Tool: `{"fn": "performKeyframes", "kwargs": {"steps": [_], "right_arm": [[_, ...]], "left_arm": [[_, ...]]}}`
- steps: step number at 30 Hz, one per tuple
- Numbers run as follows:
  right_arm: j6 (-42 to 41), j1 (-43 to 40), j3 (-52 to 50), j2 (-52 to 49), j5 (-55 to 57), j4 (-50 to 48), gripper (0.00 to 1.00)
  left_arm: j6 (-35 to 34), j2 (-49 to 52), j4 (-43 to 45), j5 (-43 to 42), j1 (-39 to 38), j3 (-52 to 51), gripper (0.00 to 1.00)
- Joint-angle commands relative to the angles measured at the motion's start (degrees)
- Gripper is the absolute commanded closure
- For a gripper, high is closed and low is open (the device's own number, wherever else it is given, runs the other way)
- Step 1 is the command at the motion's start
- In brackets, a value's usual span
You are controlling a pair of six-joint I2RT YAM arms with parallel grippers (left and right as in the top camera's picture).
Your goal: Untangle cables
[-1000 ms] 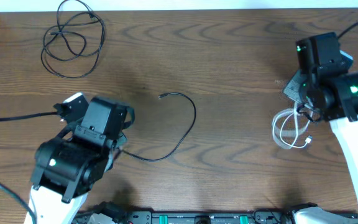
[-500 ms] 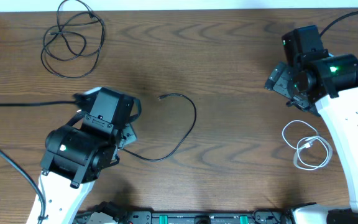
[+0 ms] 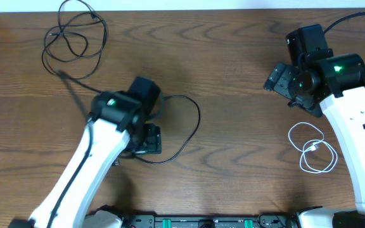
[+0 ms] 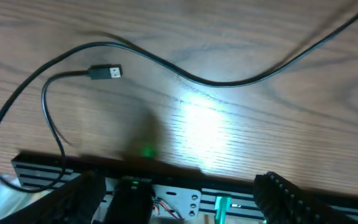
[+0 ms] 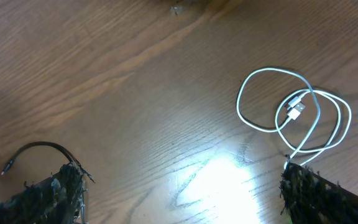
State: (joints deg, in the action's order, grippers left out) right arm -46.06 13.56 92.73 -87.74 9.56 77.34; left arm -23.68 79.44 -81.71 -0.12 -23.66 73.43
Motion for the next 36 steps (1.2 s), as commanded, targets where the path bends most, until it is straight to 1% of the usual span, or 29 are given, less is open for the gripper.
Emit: {"fn": "performKeyframes", "kwargs": {"steps": [1, 2, 6, 9, 10, 14, 18, 19, 22, 23, 24, 30, 34, 36], "right_arm": [[-0.2, -0.2, 0.2, -0.1, -0.1, 0.3, 0.01], [-0.2, -0.2, 0.2, -0.1, -0.1, 0.3, 0.01], [-0.2, -0.2, 0.2, -0.1, -0.1, 0.4, 0.01], [-0.2, -0.2, 0.2, -0.1, -0.1, 0.4, 0.01], [-0.2, -0.2, 0.2, -0.1, -0.1, 0.5, 0.01], [-0.2, -0.2, 0.2, -0.1, -0.1, 0.7, 0.01], [-0.2, -0.2, 0.2, -0.1, -0.1, 0.7, 0.01], [-0.2, -0.2, 0.2, -0.1, -0.1, 0.7, 0.01], [-0.2, -0.2, 0.2, -0.1, -0.1, 0.7, 0.01], [-0.2, -0.2, 0.2, -0.1, -0.1, 0.7, 0.01], [-0.2, -0.2, 0.2, -0.1, -0.1, 0.7, 0.01], [-0.2, -0.2, 0.2, -0.1, -0.1, 0.7, 0.01], [-0.2, -0.2, 0.2, -0.1, -0.1, 0.7, 0.01], [-0.2, -0.2, 0.2, -0.1, -0.1, 0.7, 0.01]], "left_arm": [[-1.9, 5.3, 1.6, -0.3, 0.2, -0.5, 0.18], [-7.0, 7.6, 3.2, -0.3, 0.2, -0.6, 0.18], [-17.8, 10.2, 7.3, 1.2, 0.2, -0.6, 0.18], [-29.2, 10.3, 9.0, 8.0, 0.2, -0.6, 0.17], [-34.2, 10.1, 8.7, 10.9, 0.4, -0.6, 0.17], [-38.3, 8.0, 5.3, 11.9, 1.0, -0.6, 0.17], [-44.9, 3.4, 1.5, 16.8, 1.1, -1.8, 0.15], [-46.0, 2.2, 1.5, 17.2, 1.3, -2.5, 0.02], [-48.8, -1.2, 2.5, 16.9, 2.8, -6.1, 0.02], [-51.1, -2.7, 4.1, 15.6, 4.0, -9.0, 0.02], [-51.6, -3.1, 5.8, 14.2, 4.6, -10.6, 0.02], [-51.4, -2.5, 15.6, 4.7, 6.2, -18.8, 0.02], [-51.4, -2.0, 22.4, 2.7, 6.3, -23.1, 0.02], [-51.4, -1.9, 24.2, 2.6, 6.8, -24.1, 0.02]]}}
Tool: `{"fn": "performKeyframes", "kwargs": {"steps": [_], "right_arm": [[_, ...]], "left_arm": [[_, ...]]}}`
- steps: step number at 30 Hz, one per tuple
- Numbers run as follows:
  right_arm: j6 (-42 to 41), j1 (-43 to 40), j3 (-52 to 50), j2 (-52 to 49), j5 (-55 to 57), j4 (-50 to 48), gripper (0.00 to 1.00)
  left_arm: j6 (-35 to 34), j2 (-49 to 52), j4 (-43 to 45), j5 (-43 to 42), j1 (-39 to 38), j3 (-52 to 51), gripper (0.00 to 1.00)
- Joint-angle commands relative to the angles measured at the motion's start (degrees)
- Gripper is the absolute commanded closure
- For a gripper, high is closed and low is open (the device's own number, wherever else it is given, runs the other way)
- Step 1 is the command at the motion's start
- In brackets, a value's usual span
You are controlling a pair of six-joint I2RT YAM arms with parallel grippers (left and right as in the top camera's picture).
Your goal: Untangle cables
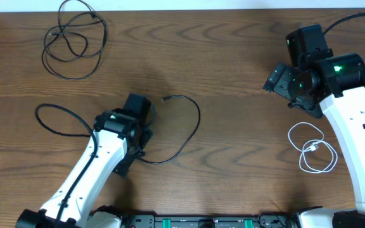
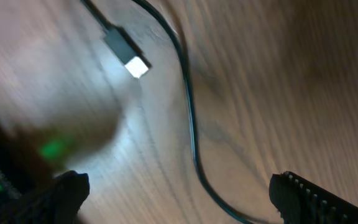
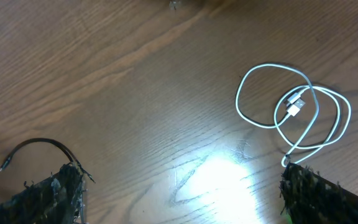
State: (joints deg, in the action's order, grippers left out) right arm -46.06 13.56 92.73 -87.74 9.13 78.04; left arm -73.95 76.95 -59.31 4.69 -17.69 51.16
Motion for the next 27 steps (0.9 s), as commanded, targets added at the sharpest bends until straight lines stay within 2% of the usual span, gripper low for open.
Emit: {"fn": "performKeyframes", "kwargs": {"steps": [1, 2, 7, 12, 17, 23, 27], "right_arm": [[-0.2, -0.2, 0.2, -0.1, 0.3, 0.0, 0.01], [-0.2, -0.2, 0.2, -0.1, 0.3, 0.0, 0.01], [-0.2, -0.2, 0.2, -0.1, 0.3, 0.0, 0.01], [-0.2, -0.2, 0.2, -0.1, 0.3, 0.0, 0.01], [-0.2, -0.2, 0.2, -0.1, 0.3, 0.0, 0.01], [-0.2, -0.2, 0.2, -0.1, 0.3, 0.0, 0.01], [-0.2, -0.2, 0.2, -0.1, 0.3, 0.0, 0.01]], "left_arm": [[-1.2, 0.6, 2.4, -2.1, 1.4, -2.0, 0.02], [-1.1, 0.6, 2.9, -2.2, 2.2, -2.2, 0.01], [0.2, 0.7, 3.3, -2.4, 8.0, -2.2, 0.18], [3.5, 1.3, 4.0, -4.1, 12.1, -2.3, 0.2], [3.4, 3.6, 4.6, -7.3, 12.1, -2.3, 0.21], [3.4, 8.1, 7.3, -7.2, 12.1, -2.9, 0.21], [3.7, 10.4, 10.0, -7.3, 12.2, -3.3, 0.27]]}}
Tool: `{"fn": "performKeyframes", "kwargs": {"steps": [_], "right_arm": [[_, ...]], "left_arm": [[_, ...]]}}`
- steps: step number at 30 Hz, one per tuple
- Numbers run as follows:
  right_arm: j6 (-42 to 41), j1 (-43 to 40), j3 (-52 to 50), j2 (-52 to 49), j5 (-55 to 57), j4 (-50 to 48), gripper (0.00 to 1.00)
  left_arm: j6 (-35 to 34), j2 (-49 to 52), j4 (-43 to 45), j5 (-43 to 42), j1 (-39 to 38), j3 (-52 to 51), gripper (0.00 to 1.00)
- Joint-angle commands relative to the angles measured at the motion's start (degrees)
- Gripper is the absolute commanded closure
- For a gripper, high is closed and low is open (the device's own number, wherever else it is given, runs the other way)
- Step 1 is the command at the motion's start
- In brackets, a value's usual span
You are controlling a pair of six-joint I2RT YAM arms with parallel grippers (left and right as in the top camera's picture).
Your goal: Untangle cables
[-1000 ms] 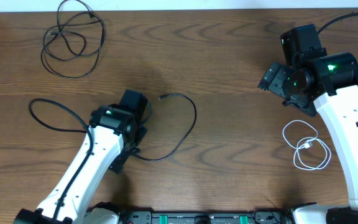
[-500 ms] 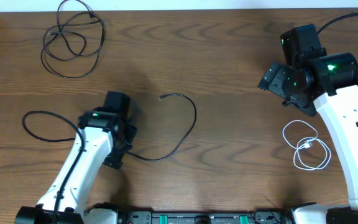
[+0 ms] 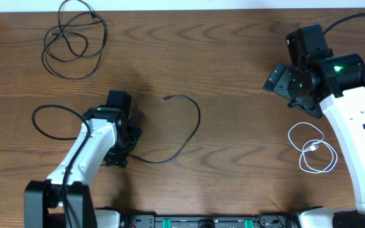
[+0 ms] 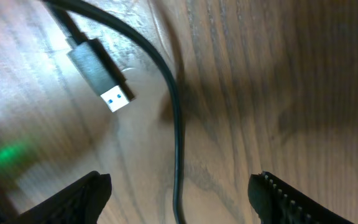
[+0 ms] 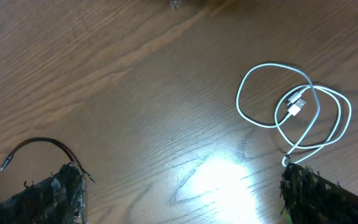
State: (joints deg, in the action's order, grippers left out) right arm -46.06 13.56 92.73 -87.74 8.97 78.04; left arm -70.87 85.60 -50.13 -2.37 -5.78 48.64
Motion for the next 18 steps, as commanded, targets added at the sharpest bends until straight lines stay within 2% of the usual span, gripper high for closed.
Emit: {"fn": "performKeyframes", "kwargs": {"steps": [1, 6, 18], "right_arm": [[-0.2, -0.2, 0.2, -0.1, 0.5, 0.0, 0.01], [-0.2, -0.2, 0.2, -0.1, 0.5, 0.0, 0.01], [-0.2, -0.2, 0.2, -0.1, 0.5, 0.0, 0.01]], "left_arm": [[1.0, 2.1, 1.5, -0.2, 0.3, -0.7, 0.29], [1.8, 2.8, 3.2, 0.0, 0.3, -0.9, 0.35], [1.2, 2.8, 8.7, 0.2, 0.3, -6.5, 0.36]]}}
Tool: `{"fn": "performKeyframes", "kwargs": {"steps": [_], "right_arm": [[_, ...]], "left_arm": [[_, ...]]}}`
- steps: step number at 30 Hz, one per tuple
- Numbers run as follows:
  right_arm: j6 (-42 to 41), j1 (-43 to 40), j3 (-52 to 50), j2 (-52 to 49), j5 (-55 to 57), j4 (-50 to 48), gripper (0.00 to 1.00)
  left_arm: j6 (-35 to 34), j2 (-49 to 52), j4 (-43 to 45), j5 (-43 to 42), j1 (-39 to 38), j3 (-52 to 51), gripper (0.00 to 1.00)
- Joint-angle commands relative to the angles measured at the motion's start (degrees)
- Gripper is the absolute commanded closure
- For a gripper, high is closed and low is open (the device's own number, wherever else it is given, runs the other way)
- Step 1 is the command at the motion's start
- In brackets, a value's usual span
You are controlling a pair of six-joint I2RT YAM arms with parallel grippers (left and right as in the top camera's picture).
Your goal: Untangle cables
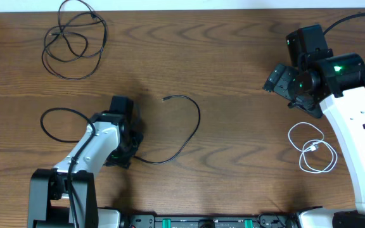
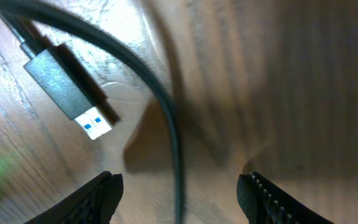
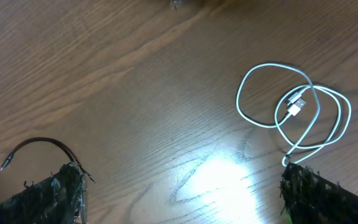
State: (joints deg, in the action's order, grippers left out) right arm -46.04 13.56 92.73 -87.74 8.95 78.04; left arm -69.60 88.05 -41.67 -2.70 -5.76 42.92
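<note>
A long black cable [image 1: 195, 126] lies across the table's middle, with a loop at its left [image 1: 46, 120]. Its USB plug [image 2: 70, 93] shows in the left wrist view. My left gripper [image 1: 121, 157] is low over this cable and open. The cable [image 2: 176, 155] runs between the two fingers [image 2: 98, 199], apart from both. A second black cable [image 1: 75, 38] lies coiled at the far left. A white cable [image 1: 312, 149] lies coiled at the right, seen also in the right wrist view as loops [image 3: 294, 112]. My right gripper [image 3: 188, 193] hangs open, high above the table.
The right arm [image 1: 334, 82] stands over the far right part of the table, above the white cable. One free end of the long black cable [image 3: 33, 149] shows by the right gripper's left finger. Black rails run along the table's near edge [image 1: 201, 221].
My left gripper has come down closer to the black cable, so plug and cable look larger in its view. The cable's left loop has shifted slightly to the right. The right arm has not moved.
First my left arm was over the table's middle and a stretch of black cable ran up toward the far-left coil. Then that cable lay as a loop at the left, apart from the coil. The open left gripper then moved left and came lower over the cable near its plug.
</note>
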Motion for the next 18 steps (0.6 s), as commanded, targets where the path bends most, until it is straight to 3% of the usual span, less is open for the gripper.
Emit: {"fn": "performKeyframes", "kwargs": {"steps": [1, 4, 8, 18], "right_arm": [[-0.2, -0.2, 0.2, -0.1, 0.5, 0.0, 0.01], [-0.2, -0.2, 0.2, -0.1, 0.5, 0.0, 0.01], [-0.2, -0.2, 0.2, -0.1, 0.5, 0.0, 0.01], [-0.2, -0.2, 0.2, -0.1, 0.5, 0.0, 0.01]], "left_arm": [[-0.1, 0.3, 0.2, 0.6, 0.2, -0.8, 0.36], [-0.1, 0.3, 0.2, 0.6, 0.2, -0.8, 0.36], [-0.1, 0.3, 0.3, 2.5, 0.2, -0.8, 0.47], [-0.1, 0.4, 0.6, 3.1, 0.2, -1.5, 0.5]]}}
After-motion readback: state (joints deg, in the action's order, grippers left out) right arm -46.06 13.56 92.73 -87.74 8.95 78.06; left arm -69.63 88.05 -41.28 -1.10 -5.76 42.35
